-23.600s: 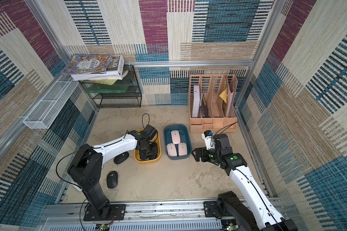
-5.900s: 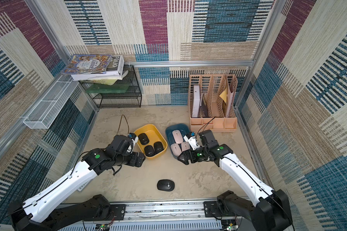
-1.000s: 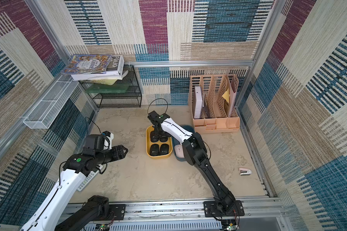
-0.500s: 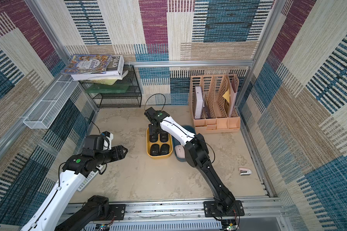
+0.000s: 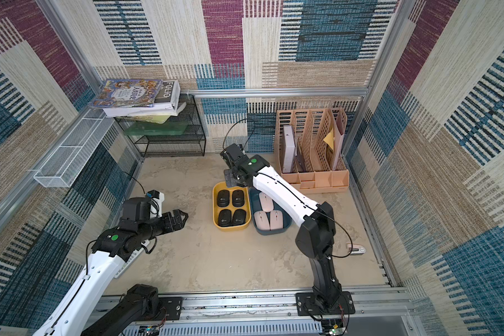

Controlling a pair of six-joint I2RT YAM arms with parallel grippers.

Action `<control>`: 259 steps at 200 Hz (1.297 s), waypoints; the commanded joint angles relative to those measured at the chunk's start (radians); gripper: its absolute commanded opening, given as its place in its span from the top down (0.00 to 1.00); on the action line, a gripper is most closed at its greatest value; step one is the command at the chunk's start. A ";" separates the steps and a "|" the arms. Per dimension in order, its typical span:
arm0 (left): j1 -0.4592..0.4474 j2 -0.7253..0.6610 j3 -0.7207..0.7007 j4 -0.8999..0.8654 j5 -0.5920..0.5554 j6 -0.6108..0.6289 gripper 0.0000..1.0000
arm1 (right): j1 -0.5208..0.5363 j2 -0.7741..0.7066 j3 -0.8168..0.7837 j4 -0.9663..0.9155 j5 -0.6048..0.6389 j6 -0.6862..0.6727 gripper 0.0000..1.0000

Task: Place the mice by color into the storage box
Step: Place the mouse in the storage box, then reset both arms

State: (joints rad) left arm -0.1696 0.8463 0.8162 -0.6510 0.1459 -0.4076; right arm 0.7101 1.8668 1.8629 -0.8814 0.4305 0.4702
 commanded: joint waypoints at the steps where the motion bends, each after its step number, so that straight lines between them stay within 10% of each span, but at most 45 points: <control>1: 0.001 -0.026 -0.015 0.040 -0.104 0.059 0.01 | -0.096 -0.210 -0.258 0.161 0.051 -0.117 0.04; 38: 0.001 -0.063 -0.088 0.113 -0.273 0.119 0.01 | -0.423 -0.595 -0.765 0.471 -0.195 -0.192 0.04; 127: 0.013 -0.113 -0.441 0.702 -0.354 0.417 0.01 | -0.593 -0.990 -1.533 1.365 -0.292 -0.482 0.04; 210: 0.028 0.360 -0.553 1.399 -0.196 0.546 0.05 | -0.679 -0.806 -1.734 1.826 -0.389 -0.530 0.04; 259: 0.086 0.518 -0.490 1.440 -0.097 0.569 0.08 | -0.692 -0.574 -1.692 1.999 -0.405 -0.515 0.04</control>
State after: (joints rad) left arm -0.1326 1.3483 0.2935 0.7166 -0.0017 0.1699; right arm 0.0261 1.2140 0.1326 0.9657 0.0349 -0.0456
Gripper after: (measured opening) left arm 0.922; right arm 0.958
